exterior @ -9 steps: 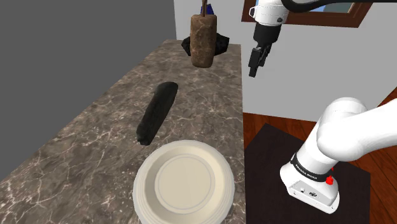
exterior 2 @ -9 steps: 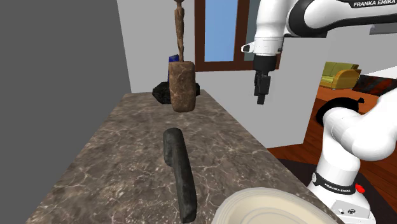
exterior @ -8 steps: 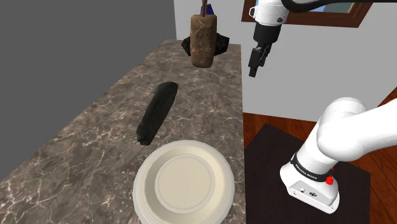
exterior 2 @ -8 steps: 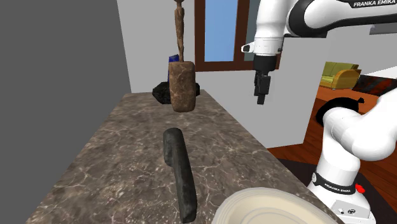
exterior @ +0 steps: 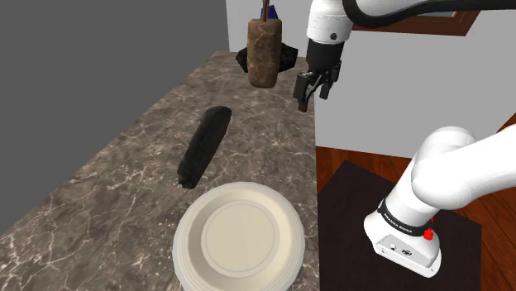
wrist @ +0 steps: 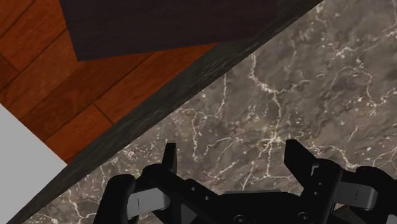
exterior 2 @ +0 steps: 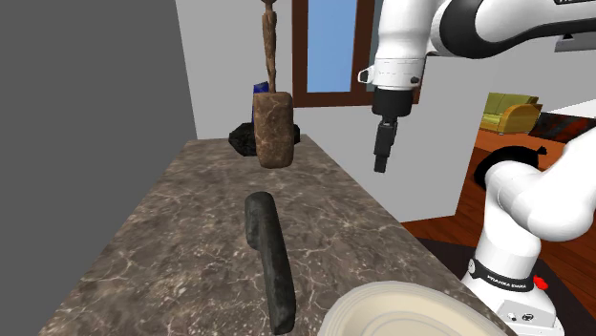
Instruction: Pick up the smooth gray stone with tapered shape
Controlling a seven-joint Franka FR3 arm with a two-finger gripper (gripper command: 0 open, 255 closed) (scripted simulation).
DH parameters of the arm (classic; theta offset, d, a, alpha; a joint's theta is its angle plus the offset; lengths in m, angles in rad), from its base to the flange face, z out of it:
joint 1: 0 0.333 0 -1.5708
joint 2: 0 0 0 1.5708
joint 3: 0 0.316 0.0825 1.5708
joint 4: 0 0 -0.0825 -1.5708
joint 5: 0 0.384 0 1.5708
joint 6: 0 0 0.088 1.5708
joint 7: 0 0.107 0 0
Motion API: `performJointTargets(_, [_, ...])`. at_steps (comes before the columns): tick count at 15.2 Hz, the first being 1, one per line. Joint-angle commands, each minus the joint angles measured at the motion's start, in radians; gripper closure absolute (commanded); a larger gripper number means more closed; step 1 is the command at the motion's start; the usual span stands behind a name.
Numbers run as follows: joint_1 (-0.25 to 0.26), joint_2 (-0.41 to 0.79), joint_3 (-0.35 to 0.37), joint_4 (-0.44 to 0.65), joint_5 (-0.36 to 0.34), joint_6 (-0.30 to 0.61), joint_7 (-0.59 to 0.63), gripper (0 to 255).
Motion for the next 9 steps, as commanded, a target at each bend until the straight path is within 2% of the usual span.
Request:
performJointTargets(1, [-0.01, 0.047, 0.058, 0.029, 0.032, 0.024, 0.11, 0])
performJointTargets(5, [-0.037, 0.146, 0.168, 0.104, 0.072, 0.063, 0.317, 0])
performJointTargets(9, [-0.077, 0.272, 0.276, 0.207, 0.079, 0.1, 0.527, 0])
